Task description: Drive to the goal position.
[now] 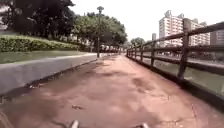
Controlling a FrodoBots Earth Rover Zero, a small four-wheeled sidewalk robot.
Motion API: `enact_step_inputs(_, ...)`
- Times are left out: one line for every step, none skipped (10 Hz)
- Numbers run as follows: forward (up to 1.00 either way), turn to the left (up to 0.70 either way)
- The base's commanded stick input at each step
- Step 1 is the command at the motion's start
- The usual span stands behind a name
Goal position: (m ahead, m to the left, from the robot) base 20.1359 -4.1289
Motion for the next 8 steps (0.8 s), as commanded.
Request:
enact_step_inputs(0.7, 0.0)
enact_step_inputs(0.7, 0.0)
enact_step_inputs(0.7, 0.0)
enact_step_inputs(0.7, 0.0)
enact_step_inputs(0.7, 0.0)
enact_step_inputs(0.7, 0.0)
enact_step_inputs(0.7, 0.0)
enact_step_inputs(0.7, 0.0)
